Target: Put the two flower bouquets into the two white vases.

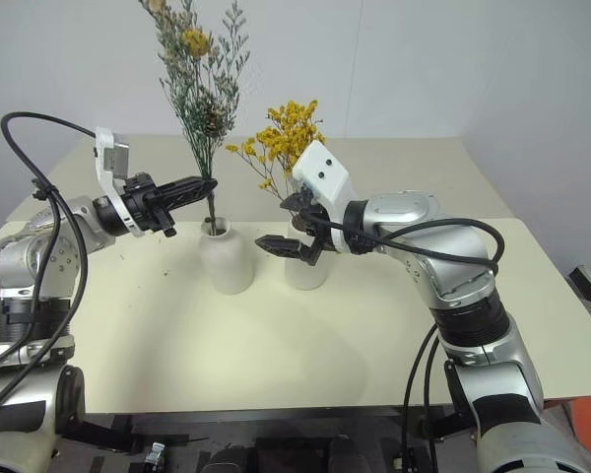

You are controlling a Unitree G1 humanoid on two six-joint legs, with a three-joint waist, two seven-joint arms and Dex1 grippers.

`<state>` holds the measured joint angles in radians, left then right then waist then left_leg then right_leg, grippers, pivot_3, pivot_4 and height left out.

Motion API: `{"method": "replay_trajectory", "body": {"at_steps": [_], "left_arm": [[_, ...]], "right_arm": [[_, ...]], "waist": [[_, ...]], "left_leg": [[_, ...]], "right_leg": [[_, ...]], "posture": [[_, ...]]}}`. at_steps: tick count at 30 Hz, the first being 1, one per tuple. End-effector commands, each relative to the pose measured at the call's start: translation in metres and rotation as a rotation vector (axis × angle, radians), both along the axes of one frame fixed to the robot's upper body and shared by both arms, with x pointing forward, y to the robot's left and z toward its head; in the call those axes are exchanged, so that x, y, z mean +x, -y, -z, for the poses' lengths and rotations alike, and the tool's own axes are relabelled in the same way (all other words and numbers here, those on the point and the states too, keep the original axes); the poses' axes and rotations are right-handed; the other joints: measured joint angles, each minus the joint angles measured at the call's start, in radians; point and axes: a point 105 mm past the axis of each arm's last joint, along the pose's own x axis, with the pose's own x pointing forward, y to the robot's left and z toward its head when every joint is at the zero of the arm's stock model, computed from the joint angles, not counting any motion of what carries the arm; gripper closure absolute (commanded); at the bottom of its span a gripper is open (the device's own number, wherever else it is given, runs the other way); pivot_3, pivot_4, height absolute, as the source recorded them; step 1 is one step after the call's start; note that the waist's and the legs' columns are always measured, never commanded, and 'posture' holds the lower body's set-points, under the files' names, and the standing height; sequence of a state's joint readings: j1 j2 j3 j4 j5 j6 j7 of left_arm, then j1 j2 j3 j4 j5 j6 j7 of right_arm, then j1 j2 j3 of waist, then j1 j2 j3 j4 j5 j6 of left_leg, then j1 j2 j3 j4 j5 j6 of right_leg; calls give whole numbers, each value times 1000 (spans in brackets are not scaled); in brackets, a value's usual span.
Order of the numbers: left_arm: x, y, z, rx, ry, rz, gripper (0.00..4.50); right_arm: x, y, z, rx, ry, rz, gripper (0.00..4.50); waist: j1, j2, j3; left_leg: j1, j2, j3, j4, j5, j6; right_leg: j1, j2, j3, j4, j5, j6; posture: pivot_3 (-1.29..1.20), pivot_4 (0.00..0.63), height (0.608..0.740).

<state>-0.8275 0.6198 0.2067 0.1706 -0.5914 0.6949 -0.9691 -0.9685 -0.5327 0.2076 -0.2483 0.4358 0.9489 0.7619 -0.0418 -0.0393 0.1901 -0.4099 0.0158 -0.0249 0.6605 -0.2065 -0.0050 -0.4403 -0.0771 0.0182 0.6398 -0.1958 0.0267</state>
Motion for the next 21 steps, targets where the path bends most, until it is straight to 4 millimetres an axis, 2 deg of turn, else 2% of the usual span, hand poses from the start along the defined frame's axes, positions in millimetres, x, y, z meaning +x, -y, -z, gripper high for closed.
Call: {"method": "replay_trajectory", "body": {"at_steps": [1,5,14,21], "left_arm": [[-3,4,-10,16,69,-11,3978],[-4,3,-10,12,72,-5,2928],[-11,-2,-8,64,78,-35,97],[-37,-21,14,274,50,-102,45]], "right_arm": [[-5,3,-13,25,46,-6,0],[-6,3,-13,26,46,-11,0],[-8,3,-13,26,44,-17,0],[-10,4,-11,25,40,-17,0]], "waist": [[0,0,0],[0,0,0],[-1,0,0],[-2,0,0]], "left_leg": [[0,0,0,0,0,0],[0,0,0,0,0,0],[0,0,0,0,0,0],[0,1,0,0,0,0]], "right_leg": [[0,0,0,0,0,0],[0,0,0,0,0,0],[0,0,0,0,0,0],[0,0,0,0,0,0]], "posture": [[0,150,740],[0,150,740],[0,150,740],[0,150,740]]}}
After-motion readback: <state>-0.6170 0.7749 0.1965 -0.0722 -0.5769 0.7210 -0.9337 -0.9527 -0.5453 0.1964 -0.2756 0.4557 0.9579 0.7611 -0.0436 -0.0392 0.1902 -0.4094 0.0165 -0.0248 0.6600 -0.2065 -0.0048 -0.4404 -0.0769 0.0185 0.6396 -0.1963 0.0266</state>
